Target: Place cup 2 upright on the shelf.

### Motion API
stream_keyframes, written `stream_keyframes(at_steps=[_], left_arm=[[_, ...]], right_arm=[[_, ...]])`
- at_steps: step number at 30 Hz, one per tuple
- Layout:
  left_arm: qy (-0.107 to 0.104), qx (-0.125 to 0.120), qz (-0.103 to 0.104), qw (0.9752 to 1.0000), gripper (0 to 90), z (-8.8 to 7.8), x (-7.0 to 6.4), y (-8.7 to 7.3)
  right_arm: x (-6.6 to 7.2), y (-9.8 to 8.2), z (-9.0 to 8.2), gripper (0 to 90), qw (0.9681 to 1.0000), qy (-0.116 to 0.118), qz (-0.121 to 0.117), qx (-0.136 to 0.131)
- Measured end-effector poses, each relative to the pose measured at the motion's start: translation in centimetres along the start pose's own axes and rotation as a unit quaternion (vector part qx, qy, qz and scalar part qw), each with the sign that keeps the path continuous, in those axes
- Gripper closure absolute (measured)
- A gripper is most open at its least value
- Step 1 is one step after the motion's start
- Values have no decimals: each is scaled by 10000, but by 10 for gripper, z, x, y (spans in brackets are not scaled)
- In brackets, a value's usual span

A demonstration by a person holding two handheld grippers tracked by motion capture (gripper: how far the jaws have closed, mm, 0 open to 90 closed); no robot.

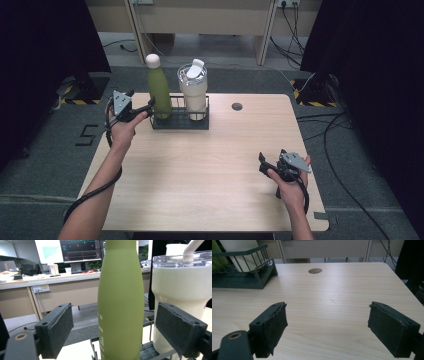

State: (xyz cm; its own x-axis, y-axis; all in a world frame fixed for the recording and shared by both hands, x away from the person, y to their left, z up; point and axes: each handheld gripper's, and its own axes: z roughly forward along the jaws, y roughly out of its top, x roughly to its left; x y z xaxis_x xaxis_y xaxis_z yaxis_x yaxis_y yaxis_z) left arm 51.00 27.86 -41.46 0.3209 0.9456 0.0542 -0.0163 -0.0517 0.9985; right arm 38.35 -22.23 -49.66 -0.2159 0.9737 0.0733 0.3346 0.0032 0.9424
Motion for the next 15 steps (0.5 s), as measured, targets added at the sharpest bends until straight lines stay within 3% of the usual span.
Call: stream_keyframes(at_steps=[15], left_arm=[[-75,60,-41,9999,140,-26,1,-11]], right_arm=[[0,1,-1,154,10000,-14,-3,-17]])
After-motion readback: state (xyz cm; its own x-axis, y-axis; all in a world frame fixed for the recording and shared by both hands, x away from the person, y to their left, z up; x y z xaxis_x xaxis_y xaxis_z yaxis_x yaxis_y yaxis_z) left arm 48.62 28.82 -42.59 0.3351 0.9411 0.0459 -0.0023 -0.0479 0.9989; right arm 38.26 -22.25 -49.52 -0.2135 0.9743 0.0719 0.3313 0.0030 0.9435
